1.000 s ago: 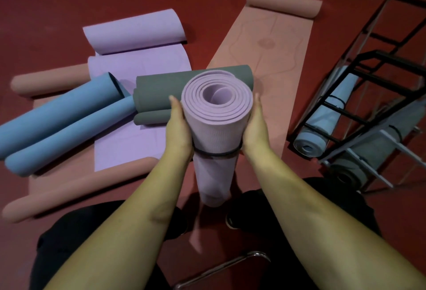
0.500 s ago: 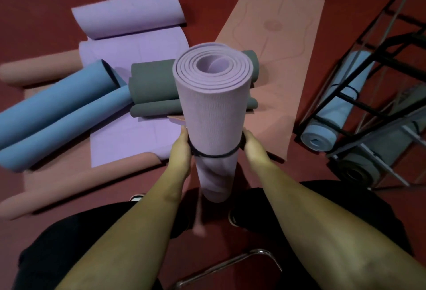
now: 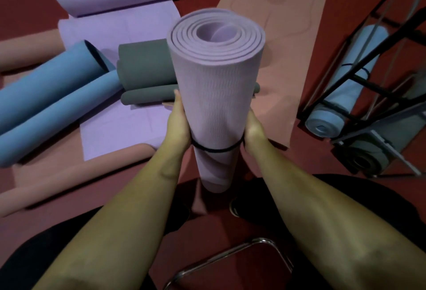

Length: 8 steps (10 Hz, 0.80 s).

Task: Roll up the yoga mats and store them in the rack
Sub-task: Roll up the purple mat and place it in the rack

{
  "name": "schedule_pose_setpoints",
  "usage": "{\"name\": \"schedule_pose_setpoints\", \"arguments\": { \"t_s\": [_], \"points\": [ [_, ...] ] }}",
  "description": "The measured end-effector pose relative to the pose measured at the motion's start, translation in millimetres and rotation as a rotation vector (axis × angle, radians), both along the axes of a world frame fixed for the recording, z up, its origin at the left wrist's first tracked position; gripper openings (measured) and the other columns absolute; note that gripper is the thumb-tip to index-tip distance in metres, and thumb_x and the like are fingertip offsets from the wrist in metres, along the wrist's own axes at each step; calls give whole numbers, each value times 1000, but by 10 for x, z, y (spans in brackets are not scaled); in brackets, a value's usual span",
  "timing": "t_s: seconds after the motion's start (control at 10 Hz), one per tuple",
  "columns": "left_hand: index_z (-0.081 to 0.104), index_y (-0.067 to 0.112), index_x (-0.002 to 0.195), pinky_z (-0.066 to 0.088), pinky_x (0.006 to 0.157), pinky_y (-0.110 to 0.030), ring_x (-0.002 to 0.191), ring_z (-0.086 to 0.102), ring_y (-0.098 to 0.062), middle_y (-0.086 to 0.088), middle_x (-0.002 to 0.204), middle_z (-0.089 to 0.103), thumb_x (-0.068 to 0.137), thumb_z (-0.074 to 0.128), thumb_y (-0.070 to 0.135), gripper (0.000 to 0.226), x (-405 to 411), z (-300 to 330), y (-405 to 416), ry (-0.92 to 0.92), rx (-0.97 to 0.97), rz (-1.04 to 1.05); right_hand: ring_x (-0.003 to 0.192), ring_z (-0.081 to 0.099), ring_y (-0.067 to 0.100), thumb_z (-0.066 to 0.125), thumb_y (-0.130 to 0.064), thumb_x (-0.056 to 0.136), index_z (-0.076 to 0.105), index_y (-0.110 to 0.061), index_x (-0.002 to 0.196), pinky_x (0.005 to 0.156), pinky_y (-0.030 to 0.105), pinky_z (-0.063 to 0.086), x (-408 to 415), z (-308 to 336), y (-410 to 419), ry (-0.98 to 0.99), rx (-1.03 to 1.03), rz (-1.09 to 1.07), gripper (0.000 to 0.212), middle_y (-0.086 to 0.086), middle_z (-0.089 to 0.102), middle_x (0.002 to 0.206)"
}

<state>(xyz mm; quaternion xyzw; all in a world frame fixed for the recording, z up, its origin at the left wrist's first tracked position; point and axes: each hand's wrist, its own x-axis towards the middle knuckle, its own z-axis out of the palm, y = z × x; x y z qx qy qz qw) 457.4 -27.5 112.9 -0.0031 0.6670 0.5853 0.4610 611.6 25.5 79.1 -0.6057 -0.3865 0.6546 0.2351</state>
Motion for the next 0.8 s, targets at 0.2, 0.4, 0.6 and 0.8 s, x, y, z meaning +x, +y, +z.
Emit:
{"name": "schedule_pose_setpoints", "arguments": {
  "t_s": [0.2, 0.4, 0.6, 0.8],
  "points": [
    [65, 23, 92, 49, 71, -25, 83, 63, -9, 14, 71, 73, 101, 45, 46, 31, 115, -468, -99, -129, -16, -42, 91, 63, 13, 53, -31, 92, 69, -14, 102, 83, 26, 47, -87, -498, 74, 115, -139, -26, 25, -8, 71, 91],
    [68, 20, 94, 51, 60, -20, 78, 65, -9, 11, 76, 75, 102, 49, 32, 25, 73, -762, -89, -85, -50, -107, 74, 63, 10, 44, -15, 99, 66, -16, 85, 71, 23, 48, 44, -627, 83, 161, -180, -13, 25, -12, 72, 67],
    [72, 18, 81, 52, 67, -22, 65, 69, -6, 5, 69, 74, 106, 23, 52, 64, 113, -545, 197, -127, 48, -146, 86, 67, 15, 22, -53, 104, 68, -19, 98, 75, 26, 49, -20, -461, 188, 355, -289, -252, 57, -4, 75, 78],
    [56, 0, 110, 54, 72, -31, 80, 67, -23, -16, 91, 69, 95, 23, 73, 81, -109, -76, 557, -13, 138, -279, 116, 61, 31, 14, -73, 94, 63, -16, 126, 102, 41, 47, 118, 62, 551, 452, -326, -420, 82, 8, 69, 120]
  ]
}}
